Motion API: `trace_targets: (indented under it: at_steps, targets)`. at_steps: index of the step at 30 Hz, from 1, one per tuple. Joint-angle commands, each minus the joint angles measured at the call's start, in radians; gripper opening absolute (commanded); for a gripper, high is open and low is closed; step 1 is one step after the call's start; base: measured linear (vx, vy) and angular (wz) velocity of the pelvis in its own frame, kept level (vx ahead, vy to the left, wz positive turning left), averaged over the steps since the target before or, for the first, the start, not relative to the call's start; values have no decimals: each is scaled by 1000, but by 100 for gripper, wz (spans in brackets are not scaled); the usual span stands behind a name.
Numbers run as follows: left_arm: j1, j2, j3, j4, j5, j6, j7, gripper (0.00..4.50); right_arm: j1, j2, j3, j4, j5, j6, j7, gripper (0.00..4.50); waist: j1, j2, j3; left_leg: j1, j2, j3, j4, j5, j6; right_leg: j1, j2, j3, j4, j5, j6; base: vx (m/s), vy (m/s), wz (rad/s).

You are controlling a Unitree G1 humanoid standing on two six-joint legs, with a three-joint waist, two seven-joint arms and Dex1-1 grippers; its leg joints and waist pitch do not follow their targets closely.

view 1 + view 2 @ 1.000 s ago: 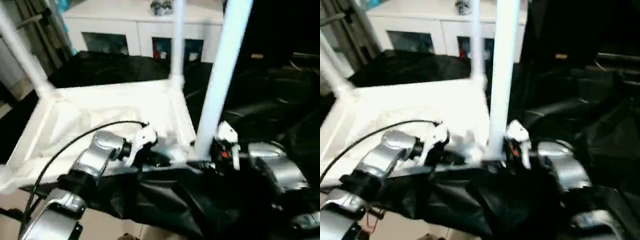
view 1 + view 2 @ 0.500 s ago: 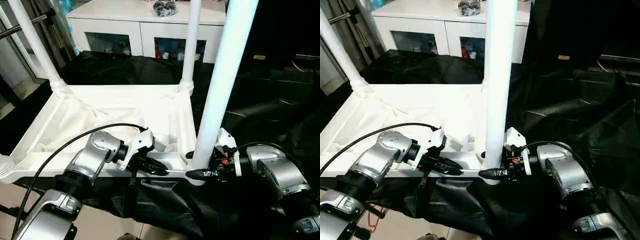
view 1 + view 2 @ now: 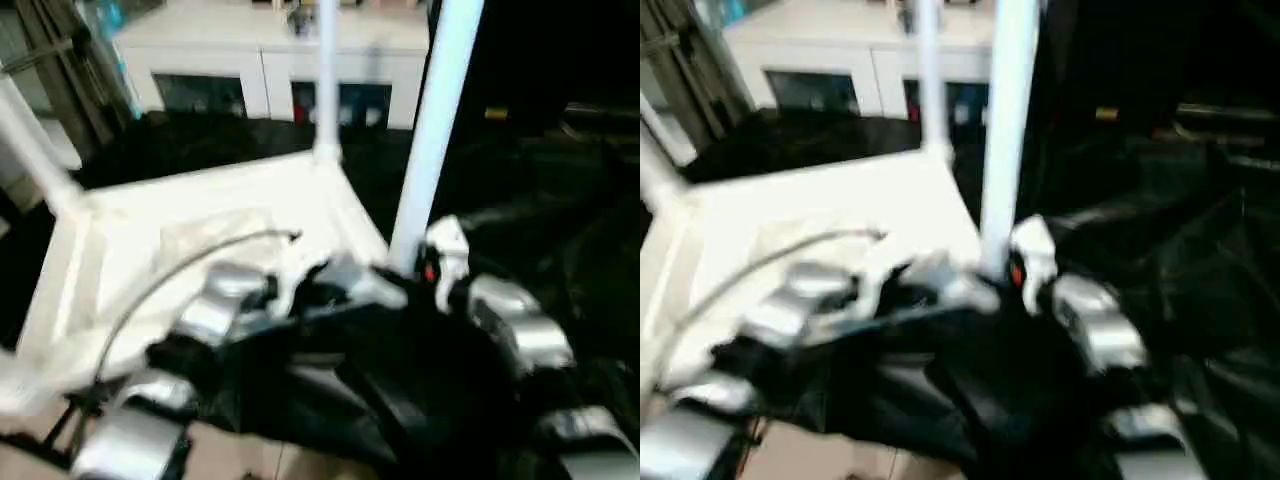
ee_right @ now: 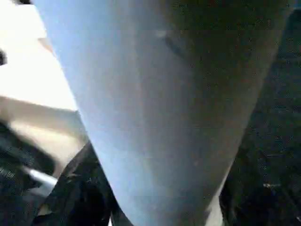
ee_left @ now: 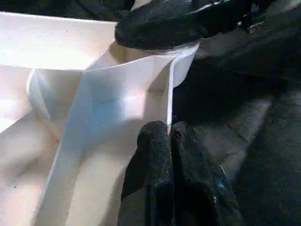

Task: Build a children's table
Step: Rotate leg to tighten

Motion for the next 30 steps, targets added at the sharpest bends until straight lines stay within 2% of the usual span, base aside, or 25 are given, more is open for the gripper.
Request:
trace_targets:
  at_steps: [1,4,6,9,10,11,15,16,18,19,22,24,26,27,30]
  targets:
    - [-64,-62,38,10,0,-25,145,0,11,98,78,80,-56,35,-70,248,-3,-14,-56,13,2,3,-73,-263,16,39,-29,15,-83,-266,-202,0,0,0]
    - [-58,-80,25,8,3,-38,140,0,1,123,85,103,-71,12,-100,248,-4,-13,-55,12,4,2,-75,-273,18,39,-31,14,-85,-276,-198,0,0,0]
    - [-44,-76,9,-8,-3,-46,99,0,1,128,69,97,-45,11,-77,317,-4,-13,-56,13,4,2,-75,-276,23,40,-30,15,-84,-269,-195,0,0,0]
    - [-33,-64,-7,-23,0,-63,67,0,2,121,58,83,-20,21,-49,327,-5,-15,-56,12,5,3,-75,-282,31,39,-30,15,-83,-255,-201,0,0,0]
    - [-23,-55,-14,-31,0,-71,43,0,5,100,70,75,-43,-6,-40,358,-5,-18,-55,12,6,3,-76,-283,33,39,-31,15,-84,-258,-202,0,0,0]
    - [-20,-50,-16,-32,2,-76,37,0,10,85,75,64,-46,-20,-17,358,-5,-16,-56,12,7,3,-76,-280,33,39,-31,16,-83,-255,-204,0,0,0]
    - [-9,-37,-23,-33,14,-88,29,0,38,14,71,0,-33,-59,68,365,-2,-20,-58,10,7,4,-72,-247,48,44,-31,16,-80,-204,-209,0,0,0]
    - [-5,-34,-24,-35,17,-89,27,0,50,-14,64,-26,-27,-73,93,365,3,-20,-62,10,8,6,-67,-208,65,47,-31,16,-76,-150,-221,0,0,0]
    - [-4,-33,-25,-36,17,-90,23,0,59,-34,55,-45,-16,-69,111,365,7,-20,-63,8,7,8,-64,-174,82,48,-30,15,-71,-104,-234,0,0,0]
    - [-2,-31,-28,-36,17,-91,18,0,76,-66,42,-81,2,-62,149,365,10,-22,-64,10,7,7,-63,-162,90,52,-29,14,-70,-86,-236,0,0,0]
    - [2,-28,-32,-37,17,-98,12,0,129,-145,15,-169,36,-53,237,365,16,-24,-64,7,8,9,-58,-147,115,52,-29,14,-66,-56,-248,0,0,0]
    - [4,-26,-35,-39,17,-102,9,0,155,-177,5,-204,50,-45,273,365,18,-24,-62,7,8,9,-59,-156,121,52,-28,14,-69,-73,-244,0,0,0]
    - [6,-24,-38,-41,17,-109,1,0,194,-226,-9,-257,74,-28,326,365,20,-27,-59,7,8,9,-60,-187,118,52,-29,14,-76,-131,-234,0,0,0]
    - [9,-23,-39,-43,17,-113,-3,0,217,-251,-16,-289,90,-14,355,365,20,-23,-60,8,9,9,-60,-192,115,51,-30,14,-76,-144,-232,0,0,0]
    - [16,-21,-40,-52,11,-121,-15,0,263,-296,-24,-366,131,24,405,365,21,-27,-58,8,9,9,-62,-203,112,50,-29,14,-81,-188,-218,0,0,0]
